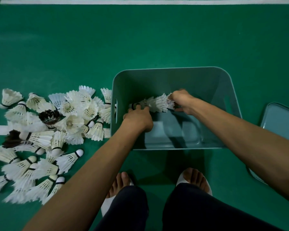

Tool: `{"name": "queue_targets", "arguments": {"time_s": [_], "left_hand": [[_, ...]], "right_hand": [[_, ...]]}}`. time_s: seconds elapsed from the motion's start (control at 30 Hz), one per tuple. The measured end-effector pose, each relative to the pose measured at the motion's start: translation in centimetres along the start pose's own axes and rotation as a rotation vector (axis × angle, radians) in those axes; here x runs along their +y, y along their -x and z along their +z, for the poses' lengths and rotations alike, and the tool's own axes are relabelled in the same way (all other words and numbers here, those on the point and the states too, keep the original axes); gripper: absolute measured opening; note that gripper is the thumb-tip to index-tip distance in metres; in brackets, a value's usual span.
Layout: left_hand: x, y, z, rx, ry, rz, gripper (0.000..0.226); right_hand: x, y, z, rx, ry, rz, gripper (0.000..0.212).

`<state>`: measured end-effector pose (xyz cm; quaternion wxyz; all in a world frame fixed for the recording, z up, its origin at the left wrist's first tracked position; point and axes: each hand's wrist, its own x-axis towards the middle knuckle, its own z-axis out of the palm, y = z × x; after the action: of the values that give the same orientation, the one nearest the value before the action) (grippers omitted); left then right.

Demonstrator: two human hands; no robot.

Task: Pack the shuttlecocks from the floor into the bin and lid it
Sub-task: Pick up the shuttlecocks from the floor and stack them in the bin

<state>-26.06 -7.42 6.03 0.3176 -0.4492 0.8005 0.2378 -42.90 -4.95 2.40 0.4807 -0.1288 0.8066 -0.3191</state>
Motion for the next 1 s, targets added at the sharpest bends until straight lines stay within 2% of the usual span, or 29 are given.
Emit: {"name": "queue_targets", "arguments": {"time_s": [0.07,0.17,0.3,0.43,0.57,0.67,0.77,0.83,0.93,1.0], "left_hand": [[-0.1,-0.1,0.0,0.006,0.016,-0.004,0.066],[-0.2,0.3,0.0,0.02,0.042,-0.008,0.066],[0.2,1.5,-0.2,0.074,0.058,-0.028,0.061],[0.6,3.4,-0.9,0.153,0.084,0.002,0.058],[0.1,6.0,-1.7,0.323,0.126,0.099,0.043],[-0.7,8.3,-1.7,0.456,0.118,0.154,0.038],[-1.6,10.2,-1.6,0.601,0.16,0.249,0.033],[-2.8,11.2,-1.6,0.707,0.213,0.289,0.031],[-5.6,11.8,-1.3,0.861,0.386,0.236,0.025],[-8.0,11.9,-0.8,0.899,0.544,0.133,0.022]], "right_hand": [[0.2,-0.1,0.1,0.032,-0.012,0.013,0.008],[0.9,-0.2,-0.1,0.173,0.074,0.018,0.025],[0.9,0.7,-0.9,0.284,0.159,-0.022,0.032],[0.2,2.0,-1.6,0.344,0.191,-0.035,0.023],[-0.4,4.0,-2.1,0.418,0.186,-0.14,0.012],[-1.1,6.5,-1.6,0.376,0.121,-0.237,0.013],[-1.8,9.5,-0.4,0.219,0.029,-0.306,0.017],[-2.2,12.0,0.7,0.137,-0.015,-0.365,0.008],[-3.0,15.6,2.7,0.044,-0.069,-0.467,0.011],[-3.4,17.7,4.5,-0.015,-0.088,-0.536,0.016]]}}
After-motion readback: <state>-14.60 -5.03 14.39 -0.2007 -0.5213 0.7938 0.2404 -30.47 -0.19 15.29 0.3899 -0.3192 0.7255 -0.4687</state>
